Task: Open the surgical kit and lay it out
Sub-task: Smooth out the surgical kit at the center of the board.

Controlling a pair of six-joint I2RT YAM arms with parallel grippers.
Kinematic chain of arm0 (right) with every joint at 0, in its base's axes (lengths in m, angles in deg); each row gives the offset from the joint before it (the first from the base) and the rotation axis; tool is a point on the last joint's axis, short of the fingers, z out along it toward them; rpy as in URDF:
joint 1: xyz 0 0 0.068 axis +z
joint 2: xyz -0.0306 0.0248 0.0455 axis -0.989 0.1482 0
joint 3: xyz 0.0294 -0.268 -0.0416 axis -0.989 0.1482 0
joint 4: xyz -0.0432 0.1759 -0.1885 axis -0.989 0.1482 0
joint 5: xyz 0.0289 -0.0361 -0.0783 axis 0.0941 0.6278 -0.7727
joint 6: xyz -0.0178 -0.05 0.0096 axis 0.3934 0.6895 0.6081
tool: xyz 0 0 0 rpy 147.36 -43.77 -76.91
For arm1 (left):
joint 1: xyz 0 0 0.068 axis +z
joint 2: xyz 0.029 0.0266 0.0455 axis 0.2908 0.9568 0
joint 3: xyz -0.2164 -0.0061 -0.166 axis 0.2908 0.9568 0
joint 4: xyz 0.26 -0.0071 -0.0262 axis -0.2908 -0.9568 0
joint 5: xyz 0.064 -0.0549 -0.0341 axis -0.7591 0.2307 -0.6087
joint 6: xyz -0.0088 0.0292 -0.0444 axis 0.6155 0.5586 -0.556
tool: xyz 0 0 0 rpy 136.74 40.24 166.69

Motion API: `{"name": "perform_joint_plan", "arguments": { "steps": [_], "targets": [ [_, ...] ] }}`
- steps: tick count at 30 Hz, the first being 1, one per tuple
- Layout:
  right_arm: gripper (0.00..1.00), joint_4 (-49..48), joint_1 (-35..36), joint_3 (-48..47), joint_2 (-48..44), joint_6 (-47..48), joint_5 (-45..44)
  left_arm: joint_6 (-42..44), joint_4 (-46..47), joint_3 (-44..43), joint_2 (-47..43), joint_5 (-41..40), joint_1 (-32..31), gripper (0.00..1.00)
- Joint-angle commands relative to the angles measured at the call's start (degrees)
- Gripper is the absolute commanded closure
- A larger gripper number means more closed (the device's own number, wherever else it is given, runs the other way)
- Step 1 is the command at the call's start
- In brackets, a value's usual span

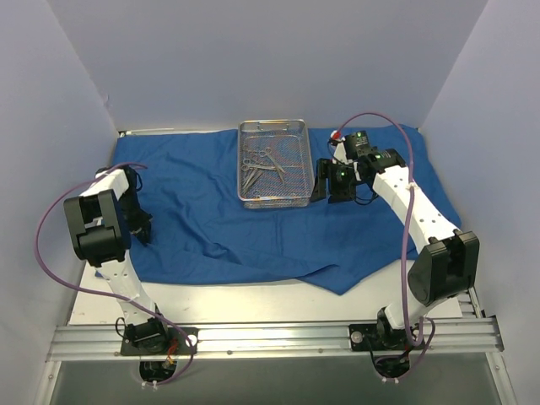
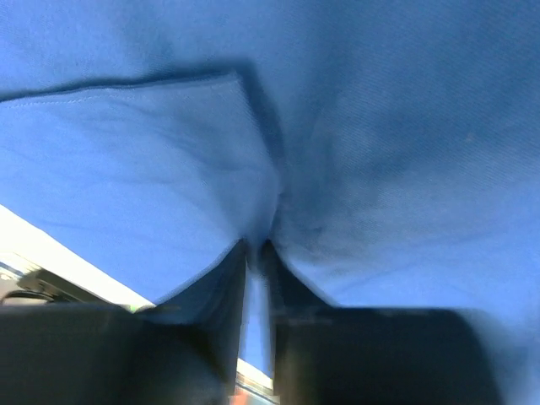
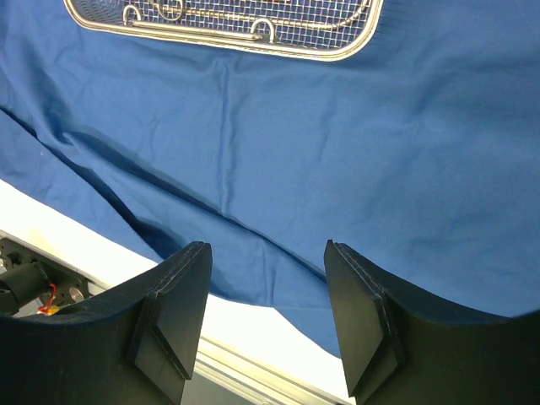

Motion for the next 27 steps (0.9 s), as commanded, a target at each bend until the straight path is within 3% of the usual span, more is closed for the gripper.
{"name": "perform_joint_plan", "arguments": {
  "steps": [1,3,9,17,27],
  "targets": [
    [0.44,0.29,0.01,0.41,-1.95,0.33,0.88,0.94,0.3,1.15,-1.44,-0.45,0.61,0.9],
    [0.44,0.38,0.01,0.06,-2.04,0.15,0.96,0.94,-0.57,1.42,-3.28,-1.5,0.78,0.97],
    [0.44,0.91,1.68,-0.55,-2.39,-0.2,2.02,2.26,-5.32,2.65,-12.94,-4.66,2.98,0.98],
    [0.44,0.56,12.91,-1.16,-2.3,0.68,1.32,6.12,-8.66,5.2,-28.76,-6.16,11.32,0.98],
    [0.44,0.91,19.6,-0.82,-3.09,0.59,0.62,5.78,-11.65,13.01,-41.59,-5.1,18.52,0.98]
  ]
}}
